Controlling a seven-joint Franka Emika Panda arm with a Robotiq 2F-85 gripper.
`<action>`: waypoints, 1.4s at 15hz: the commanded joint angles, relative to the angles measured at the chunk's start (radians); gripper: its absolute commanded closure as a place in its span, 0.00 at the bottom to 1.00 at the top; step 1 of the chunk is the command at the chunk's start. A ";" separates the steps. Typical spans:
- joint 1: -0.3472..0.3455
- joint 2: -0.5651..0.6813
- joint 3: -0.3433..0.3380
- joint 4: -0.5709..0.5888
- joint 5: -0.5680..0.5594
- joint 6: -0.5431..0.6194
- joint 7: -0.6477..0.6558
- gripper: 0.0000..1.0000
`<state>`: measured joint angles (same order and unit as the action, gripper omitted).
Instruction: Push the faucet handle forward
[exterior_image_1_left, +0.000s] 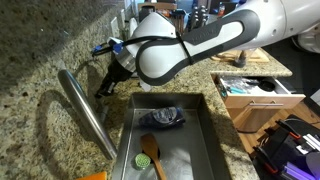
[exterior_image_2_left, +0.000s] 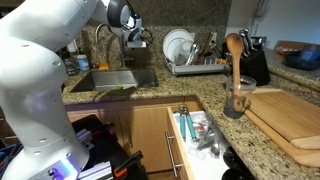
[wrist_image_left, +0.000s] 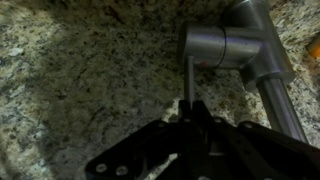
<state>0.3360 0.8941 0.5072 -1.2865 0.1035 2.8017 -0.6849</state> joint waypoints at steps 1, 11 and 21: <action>0.012 -0.018 -0.049 -0.014 -0.028 0.061 0.011 0.98; 0.097 -0.085 -0.295 -0.065 -0.164 0.259 0.110 0.98; 0.166 -0.062 -0.503 -0.026 -0.330 0.338 0.359 0.65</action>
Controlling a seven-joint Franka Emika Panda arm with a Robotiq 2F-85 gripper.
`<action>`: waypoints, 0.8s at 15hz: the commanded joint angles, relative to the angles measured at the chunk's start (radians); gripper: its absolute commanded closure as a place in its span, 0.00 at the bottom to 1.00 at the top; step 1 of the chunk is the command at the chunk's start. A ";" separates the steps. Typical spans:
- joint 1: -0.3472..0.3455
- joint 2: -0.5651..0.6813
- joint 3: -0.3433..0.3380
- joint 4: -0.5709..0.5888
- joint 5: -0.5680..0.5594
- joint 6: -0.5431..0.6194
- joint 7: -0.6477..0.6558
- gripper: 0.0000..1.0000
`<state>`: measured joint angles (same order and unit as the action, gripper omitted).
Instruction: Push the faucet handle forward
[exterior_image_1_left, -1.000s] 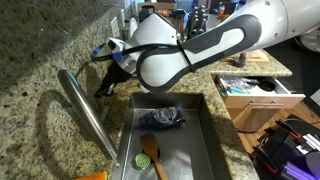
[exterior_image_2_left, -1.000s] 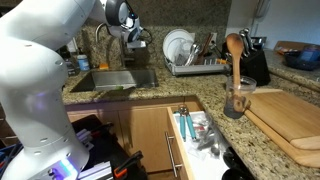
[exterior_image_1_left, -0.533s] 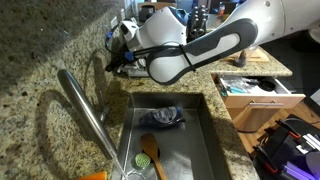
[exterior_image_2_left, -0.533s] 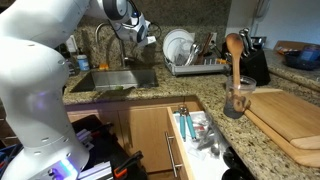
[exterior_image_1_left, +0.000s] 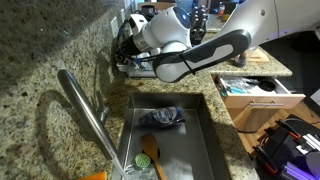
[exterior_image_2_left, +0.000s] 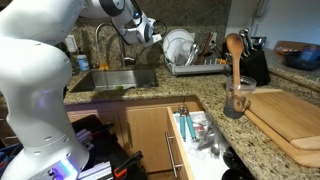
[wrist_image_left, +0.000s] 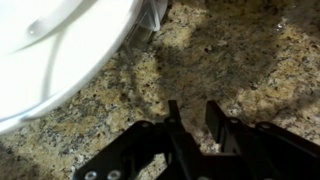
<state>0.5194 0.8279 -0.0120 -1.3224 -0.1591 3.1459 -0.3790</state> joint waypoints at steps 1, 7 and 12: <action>-0.016 0.004 0.017 0.011 -0.067 -0.006 0.053 0.65; -0.016 0.004 0.015 0.011 -0.067 -0.006 0.054 0.65; -0.045 -0.022 0.068 -0.027 -0.053 -0.155 0.114 0.27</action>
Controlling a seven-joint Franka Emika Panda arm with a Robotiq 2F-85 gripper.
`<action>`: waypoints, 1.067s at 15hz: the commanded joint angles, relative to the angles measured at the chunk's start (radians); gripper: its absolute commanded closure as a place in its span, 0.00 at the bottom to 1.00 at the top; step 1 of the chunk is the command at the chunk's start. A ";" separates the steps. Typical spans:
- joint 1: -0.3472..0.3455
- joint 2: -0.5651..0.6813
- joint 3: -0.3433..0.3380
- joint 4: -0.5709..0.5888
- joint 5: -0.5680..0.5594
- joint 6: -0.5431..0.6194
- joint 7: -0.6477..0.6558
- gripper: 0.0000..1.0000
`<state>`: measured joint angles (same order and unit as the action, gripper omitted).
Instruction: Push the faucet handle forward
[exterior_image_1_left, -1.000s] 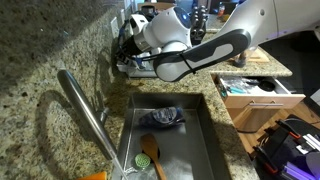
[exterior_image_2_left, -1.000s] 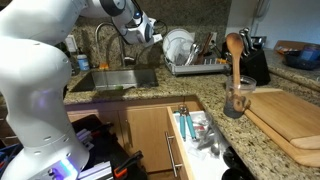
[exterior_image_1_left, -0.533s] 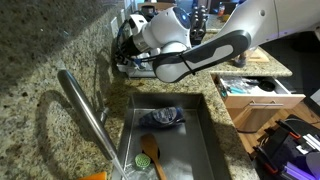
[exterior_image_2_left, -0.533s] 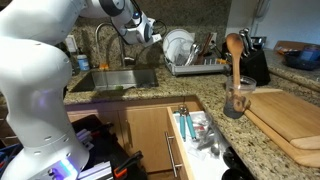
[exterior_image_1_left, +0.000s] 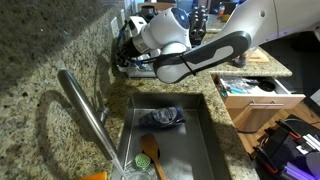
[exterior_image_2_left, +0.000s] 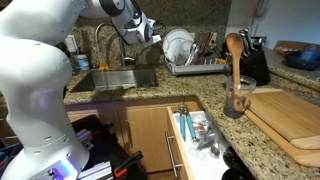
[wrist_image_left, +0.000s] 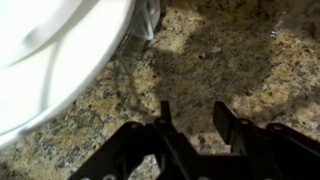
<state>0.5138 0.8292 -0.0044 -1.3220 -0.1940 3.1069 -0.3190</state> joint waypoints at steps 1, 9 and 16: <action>-0.035 -0.035 0.064 -0.044 0.040 -0.156 0.033 0.21; -0.044 -0.006 0.101 0.000 0.043 -0.203 0.065 0.00; -0.045 -0.006 0.101 0.000 0.043 -0.203 0.065 0.00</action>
